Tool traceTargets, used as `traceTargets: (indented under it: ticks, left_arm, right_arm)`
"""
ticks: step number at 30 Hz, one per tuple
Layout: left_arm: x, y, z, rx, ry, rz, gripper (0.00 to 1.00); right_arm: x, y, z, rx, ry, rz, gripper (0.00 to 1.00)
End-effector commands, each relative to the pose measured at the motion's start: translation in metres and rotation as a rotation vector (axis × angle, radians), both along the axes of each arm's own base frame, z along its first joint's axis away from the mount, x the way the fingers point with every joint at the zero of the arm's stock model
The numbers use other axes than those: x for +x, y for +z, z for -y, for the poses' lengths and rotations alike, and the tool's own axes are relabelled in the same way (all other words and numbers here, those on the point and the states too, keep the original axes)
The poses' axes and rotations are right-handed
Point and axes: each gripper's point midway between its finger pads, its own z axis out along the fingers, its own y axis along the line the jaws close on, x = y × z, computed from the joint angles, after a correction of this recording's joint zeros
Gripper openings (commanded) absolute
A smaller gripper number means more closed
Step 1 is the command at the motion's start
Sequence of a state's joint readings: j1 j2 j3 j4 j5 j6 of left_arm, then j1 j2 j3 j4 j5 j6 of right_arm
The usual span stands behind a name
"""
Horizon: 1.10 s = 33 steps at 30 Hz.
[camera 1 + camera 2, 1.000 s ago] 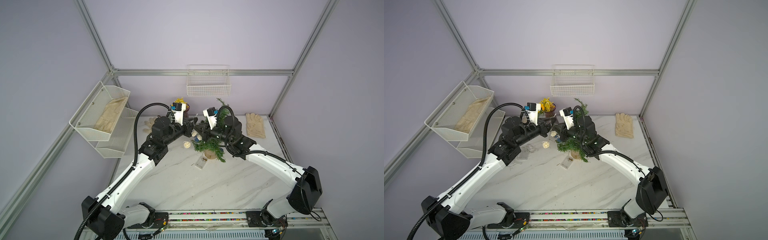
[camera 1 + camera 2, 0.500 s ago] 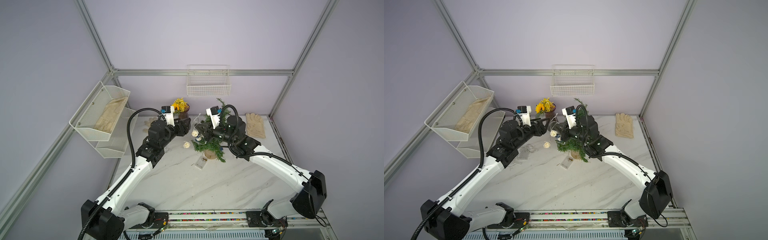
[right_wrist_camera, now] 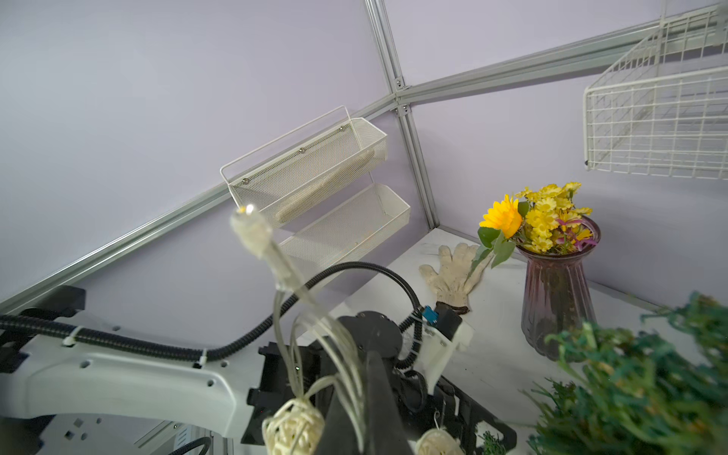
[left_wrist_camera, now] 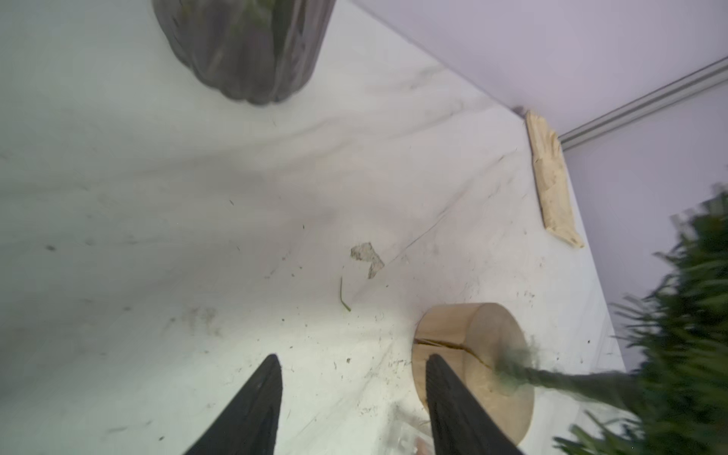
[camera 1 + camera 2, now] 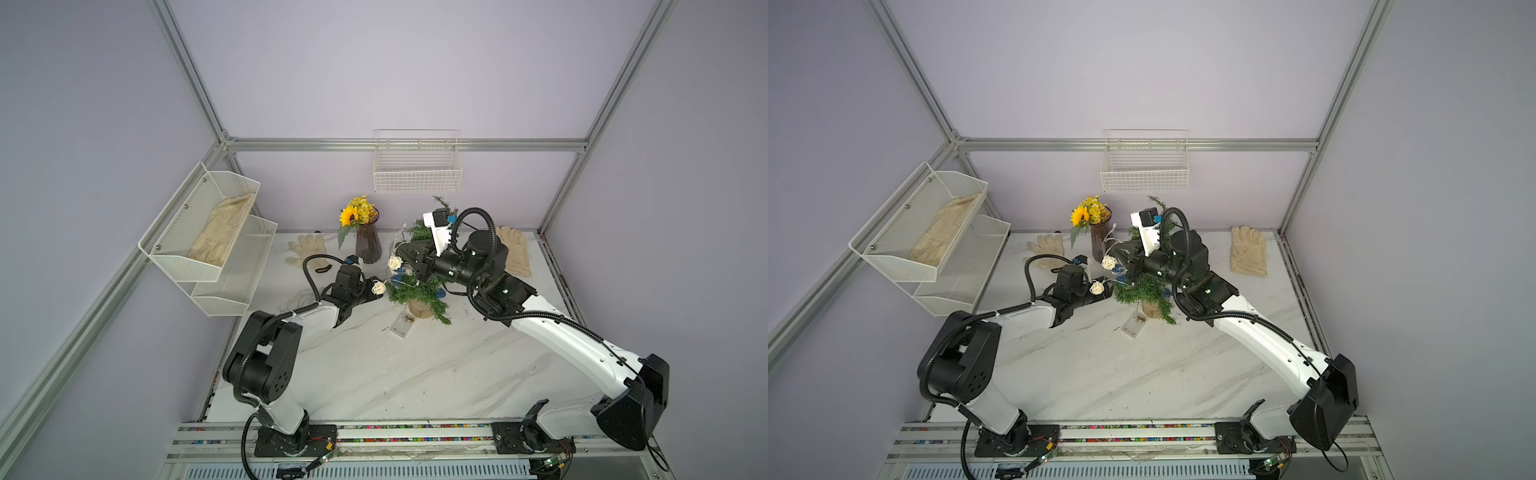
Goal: Remove string lights from the small christmas tree
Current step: Remove the light string from the Christmas tree.
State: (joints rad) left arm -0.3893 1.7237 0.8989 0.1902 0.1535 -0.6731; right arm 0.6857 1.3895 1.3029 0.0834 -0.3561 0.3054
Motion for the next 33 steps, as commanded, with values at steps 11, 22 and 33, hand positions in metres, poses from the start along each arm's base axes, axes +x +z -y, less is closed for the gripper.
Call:
traceTargets:
  ticks: [11,22,33]
  left_arm:
    - [-0.001,0.002,0.067,-0.146,-0.165,0.100,0.65]
    - [-0.003,-0.022,0.089,-0.165,-0.219,0.058,0.68]
    - [-0.002,-0.056,0.074,-0.076,-0.134,-0.032,0.59]
  right_arm:
    - [-0.008,0.014,0.008,0.025,-0.016,0.036,0.00]
    - [-0.008,0.013,0.007,0.022,-0.012,0.036,0.00]
    - [-0.035,0.023,0.008,0.021,0.096,0.038,0.00]
